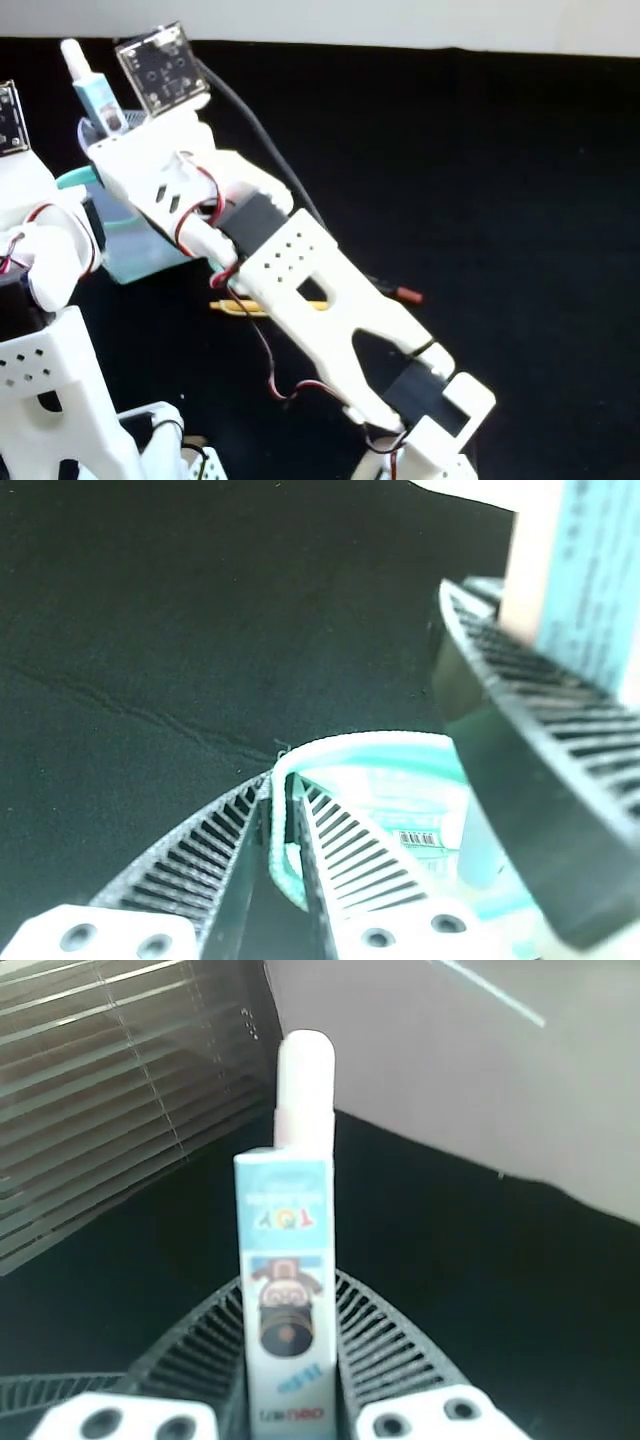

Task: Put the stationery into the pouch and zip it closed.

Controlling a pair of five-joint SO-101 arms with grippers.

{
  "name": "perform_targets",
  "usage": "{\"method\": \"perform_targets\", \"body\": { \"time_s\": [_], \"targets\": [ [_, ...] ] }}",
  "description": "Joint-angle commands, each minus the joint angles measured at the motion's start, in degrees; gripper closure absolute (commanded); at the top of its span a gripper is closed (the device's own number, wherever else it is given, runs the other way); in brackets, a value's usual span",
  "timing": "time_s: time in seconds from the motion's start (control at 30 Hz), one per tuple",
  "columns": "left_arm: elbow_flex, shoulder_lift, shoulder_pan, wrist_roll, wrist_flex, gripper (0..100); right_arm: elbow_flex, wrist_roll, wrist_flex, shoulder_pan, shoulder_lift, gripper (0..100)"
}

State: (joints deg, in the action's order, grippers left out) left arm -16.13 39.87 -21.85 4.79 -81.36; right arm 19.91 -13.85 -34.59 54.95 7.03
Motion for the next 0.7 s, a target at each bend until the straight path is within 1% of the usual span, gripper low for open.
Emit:
{"method": "perform_targets", "body": {
  "time_s": [0.0, 0.2, 0.37, 0.43, 0.6, 0.67],
  "targets": [
    [-1.0, -1.3, -0.4, -0.3, 1.5, 99, -1.6, -1.9, -0.7, 0.1, -1.2, 99.2],
    [-1.1, -1.3, -0.4, -0.3, 1.8, 99, -10.2, -1.9, -0.8, 4.0, -10.7, 99.0],
    [-1.1, -1.3, -0.4, -0.3, 1.8, 99, -16.6, -1.8, -0.8, 4.0, -17.1, 98.2],
    [-1.1, -1.3, -0.4, -0.3, 1.8, 99, -17.5, -1.8, -0.8, 3.9, -18.1, 93.3],
    [-1.2, -1.3, -0.4, -0.3, 1.8, 99, -17.7, -1.8, -0.7, 4.2, -18.2, 70.7],
    [-1.3, -1.3, -0.4, -0.3, 1.8, 99, -17.6, -1.6, -0.7, 4.2, -18.2, 64.0]
  ]
}}
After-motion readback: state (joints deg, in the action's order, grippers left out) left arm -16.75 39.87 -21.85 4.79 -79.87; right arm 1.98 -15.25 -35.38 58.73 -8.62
